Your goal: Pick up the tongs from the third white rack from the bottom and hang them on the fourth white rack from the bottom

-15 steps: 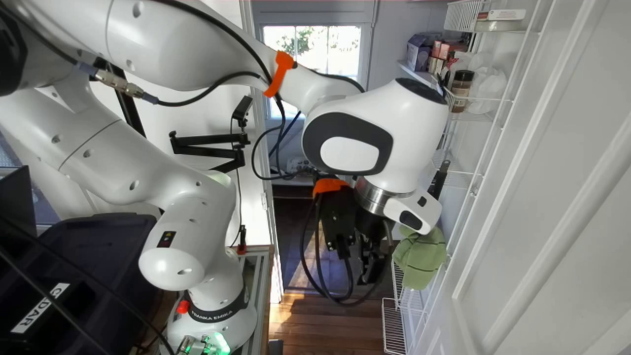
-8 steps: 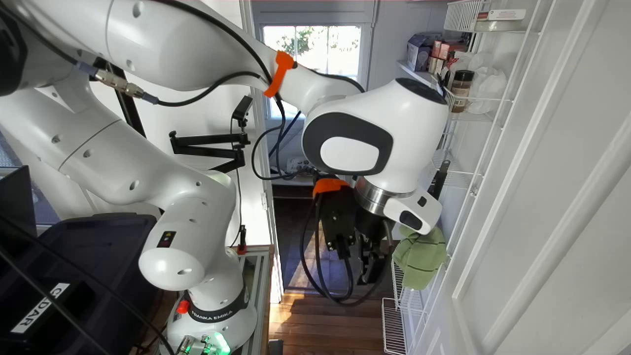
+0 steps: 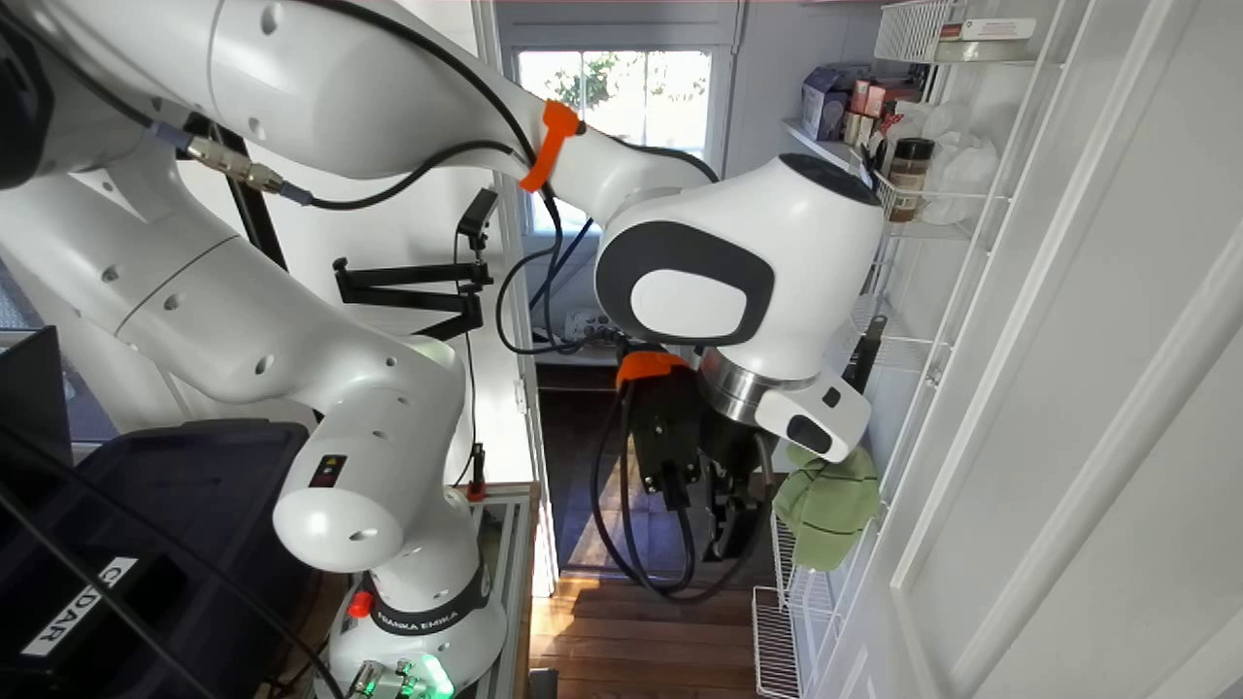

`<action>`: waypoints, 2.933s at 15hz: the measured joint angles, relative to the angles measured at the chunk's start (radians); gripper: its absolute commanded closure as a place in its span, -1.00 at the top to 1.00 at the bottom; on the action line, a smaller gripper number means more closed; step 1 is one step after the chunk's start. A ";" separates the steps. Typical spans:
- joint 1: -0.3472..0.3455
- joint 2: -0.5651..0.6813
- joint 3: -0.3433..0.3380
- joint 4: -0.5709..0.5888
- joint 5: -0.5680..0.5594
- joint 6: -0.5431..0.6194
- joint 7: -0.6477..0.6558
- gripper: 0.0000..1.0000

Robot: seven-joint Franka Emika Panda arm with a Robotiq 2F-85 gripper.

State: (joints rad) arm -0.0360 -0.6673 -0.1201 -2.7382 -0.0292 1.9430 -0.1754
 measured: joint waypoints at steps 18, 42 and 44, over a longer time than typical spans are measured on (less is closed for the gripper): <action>0.219 0.101 0.040 0.124 0.367 0.300 -0.086 1.00; 0.245 0.355 0.094 0.276 0.616 0.583 0.209 1.00; 0.242 0.365 0.095 0.302 0.631 0.587 0.224 1.00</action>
State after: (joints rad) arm 0.2056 -0.3022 -0.0255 -2.4366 0.6019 2.5296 0.0489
